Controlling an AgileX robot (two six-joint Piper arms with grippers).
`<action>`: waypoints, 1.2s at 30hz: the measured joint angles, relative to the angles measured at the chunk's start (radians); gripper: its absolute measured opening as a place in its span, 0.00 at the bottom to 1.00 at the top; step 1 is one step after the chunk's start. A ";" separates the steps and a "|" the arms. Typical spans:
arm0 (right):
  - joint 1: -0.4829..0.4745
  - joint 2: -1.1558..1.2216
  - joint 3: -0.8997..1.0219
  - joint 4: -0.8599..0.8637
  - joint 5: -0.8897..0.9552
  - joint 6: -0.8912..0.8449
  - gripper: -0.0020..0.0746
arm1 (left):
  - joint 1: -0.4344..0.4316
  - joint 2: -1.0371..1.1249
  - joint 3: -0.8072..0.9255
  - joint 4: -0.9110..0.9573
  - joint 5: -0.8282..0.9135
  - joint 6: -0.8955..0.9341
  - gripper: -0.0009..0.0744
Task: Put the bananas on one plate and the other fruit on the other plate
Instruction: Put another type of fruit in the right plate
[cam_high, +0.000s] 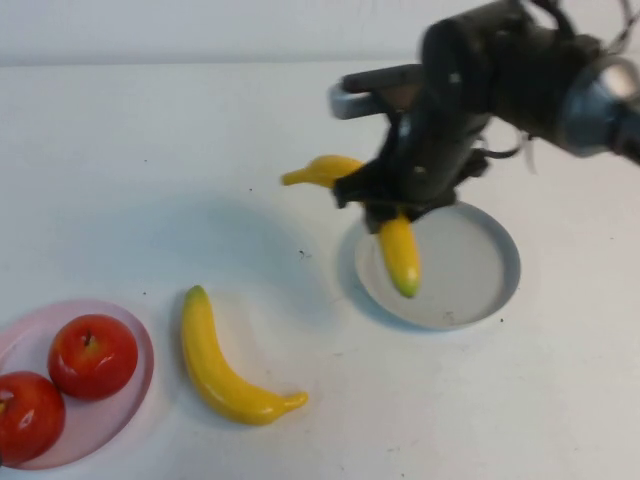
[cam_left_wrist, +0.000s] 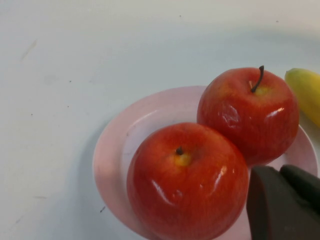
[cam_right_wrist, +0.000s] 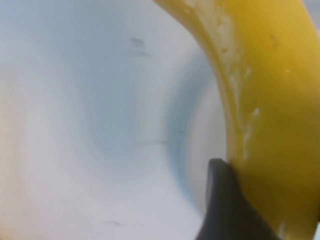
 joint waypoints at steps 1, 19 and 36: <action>-0.024 -0.025 0.048 -0.002 -0.013 0.007 0.42 | 0.000 0.000 0.000 0.000 0.000 0.000 0.02; -0.196 0.036 0.205 -0.027 -0.096 0.039 0.42 | 0.000 0.000 0.000 0.000 0.000 0.000 0.02; -0.204 -0.016 0.205 -0.043 -0.050 0.039 0.66 | 0.000 0.000 0.000 0.000 0.000 0.000 0.02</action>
